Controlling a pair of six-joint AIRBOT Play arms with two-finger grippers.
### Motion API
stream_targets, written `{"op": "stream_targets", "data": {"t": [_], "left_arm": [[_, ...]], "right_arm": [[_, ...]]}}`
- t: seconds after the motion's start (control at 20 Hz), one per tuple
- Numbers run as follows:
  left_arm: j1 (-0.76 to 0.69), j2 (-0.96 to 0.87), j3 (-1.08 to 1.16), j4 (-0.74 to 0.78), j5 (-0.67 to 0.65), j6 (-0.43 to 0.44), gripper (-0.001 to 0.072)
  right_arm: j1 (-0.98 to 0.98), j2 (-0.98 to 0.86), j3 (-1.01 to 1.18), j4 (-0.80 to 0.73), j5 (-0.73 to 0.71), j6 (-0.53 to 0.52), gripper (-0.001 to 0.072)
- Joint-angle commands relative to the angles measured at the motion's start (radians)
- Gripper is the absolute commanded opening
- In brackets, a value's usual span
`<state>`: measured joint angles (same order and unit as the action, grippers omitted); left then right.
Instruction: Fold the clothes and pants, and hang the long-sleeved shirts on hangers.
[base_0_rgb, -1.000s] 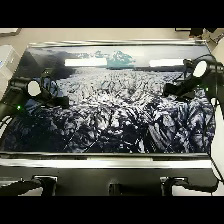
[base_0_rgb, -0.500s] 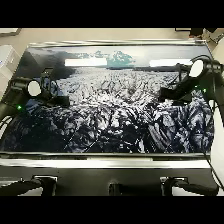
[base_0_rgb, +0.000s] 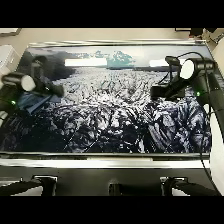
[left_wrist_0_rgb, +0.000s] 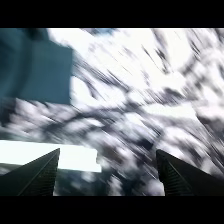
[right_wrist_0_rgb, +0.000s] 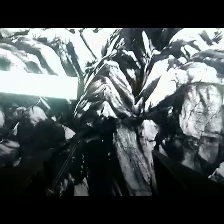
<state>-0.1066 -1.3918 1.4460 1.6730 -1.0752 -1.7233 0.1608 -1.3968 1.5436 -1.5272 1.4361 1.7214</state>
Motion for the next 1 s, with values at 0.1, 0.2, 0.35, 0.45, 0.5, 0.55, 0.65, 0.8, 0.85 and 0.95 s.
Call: {"op": "stream_targets", "data": {"t": [0.1,0.2,0.35,0.45,0.5,0.55,0.65,0.8,0.85,0.95], "left_arm": [[0.425,-0.119,0.285,-0.178,-0.204,-0.110,0.0707],[0.576,-0.180,0.262,-0.370,-0.294,-0.109,0.0708],[0.673,-0.237,0.187,-0.478,-0.278,-0.072,0.0707],[0.666,-0.240,0.141,-0.477,-0.159,-0.037,0.0708],[0.657,-0.241,0.124,-0.477,-0.094,-0.029,0.0707],[0.649,-0.246,0.111,-0.476,-0.029,-0.027,0.0707],[0.645,-0.277,0.110,-0.473,0.051,-0.030,0.0708],[0.647,-0.330,0.110,-0.473,0.106,-0.030,0.0708],[0.647,-0.352,0.110,-0.473,0.110,-0.027,0.0708],[0.646,-0.395,0.110,-0.478,0.118,-0.027,0.0708]], "right_arm": [[0.006,0.002,0.000,-0.029,-0.056,0.003,0.0671],[0.006,0.001,0.000,-0.024,-0.081,0.003,0.0670],[0.006,0.001,-0.001,-0.022,-0.079,0.003,0.0670],[0.006,0.002,-0.001,-0.021,-0.073,0.003,0.0670],[0.006,0.001,-0.001,-0.018,-0.074,0.003,0.0670],[0.006,0.001,-0.001,-0.018,-0.074,0.003,0.0670],[0.006,0.001,-0.001,-0.017,-0.074,0.006,0.0670],[0.006,0.001,-0.001,-0.013,-0.076,0.023,0.0670],[0.006,0.002,-0.001,-0.006,-0.078,0.023,0.0670],[0.006,0.002,0.000,0.009,-0.074,0.030,0.0670]]}}
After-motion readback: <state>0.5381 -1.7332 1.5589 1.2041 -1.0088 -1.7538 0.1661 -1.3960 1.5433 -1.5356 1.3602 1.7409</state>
